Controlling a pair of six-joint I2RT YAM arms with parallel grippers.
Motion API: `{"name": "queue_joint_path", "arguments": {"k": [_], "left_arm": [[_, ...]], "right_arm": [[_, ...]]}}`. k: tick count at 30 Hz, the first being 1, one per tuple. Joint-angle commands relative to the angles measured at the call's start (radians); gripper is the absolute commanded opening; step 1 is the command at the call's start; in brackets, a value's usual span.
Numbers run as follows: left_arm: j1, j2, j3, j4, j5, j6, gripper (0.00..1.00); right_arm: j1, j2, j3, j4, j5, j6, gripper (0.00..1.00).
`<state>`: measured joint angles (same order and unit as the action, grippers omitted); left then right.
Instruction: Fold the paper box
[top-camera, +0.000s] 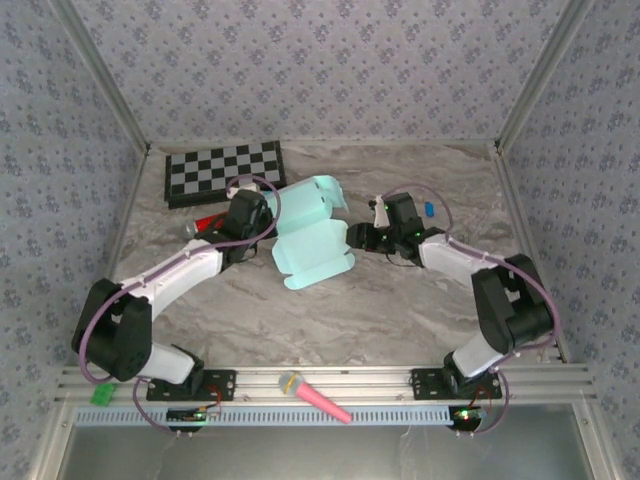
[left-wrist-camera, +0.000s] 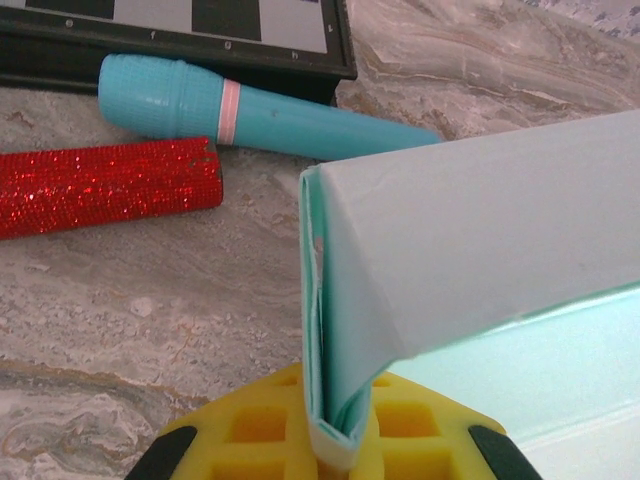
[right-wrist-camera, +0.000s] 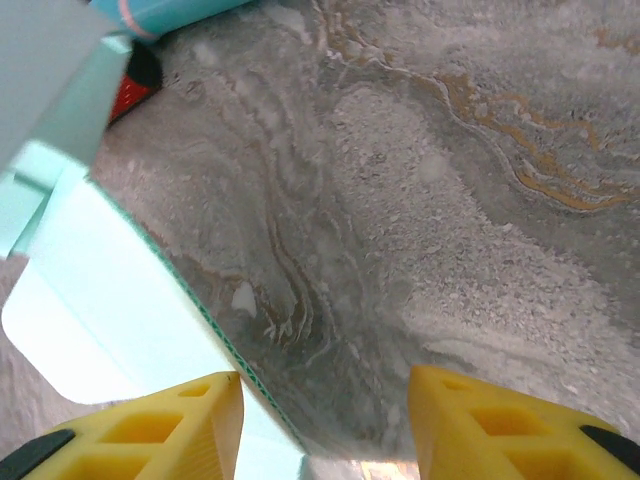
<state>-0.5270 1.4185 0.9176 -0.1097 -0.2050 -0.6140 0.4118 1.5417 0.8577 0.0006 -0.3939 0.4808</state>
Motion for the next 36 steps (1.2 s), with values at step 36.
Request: {"name": "queue_joint_path", "arguments": {"k": [36], "left_arm": [[0.008, 0.051, 0.079, 0.007, 0.112, 0.111, 0.00]], "right_arm": [[-0.086, 0.146, 0.447, -0.330, -0.231, -0.683, 0.50]]}}
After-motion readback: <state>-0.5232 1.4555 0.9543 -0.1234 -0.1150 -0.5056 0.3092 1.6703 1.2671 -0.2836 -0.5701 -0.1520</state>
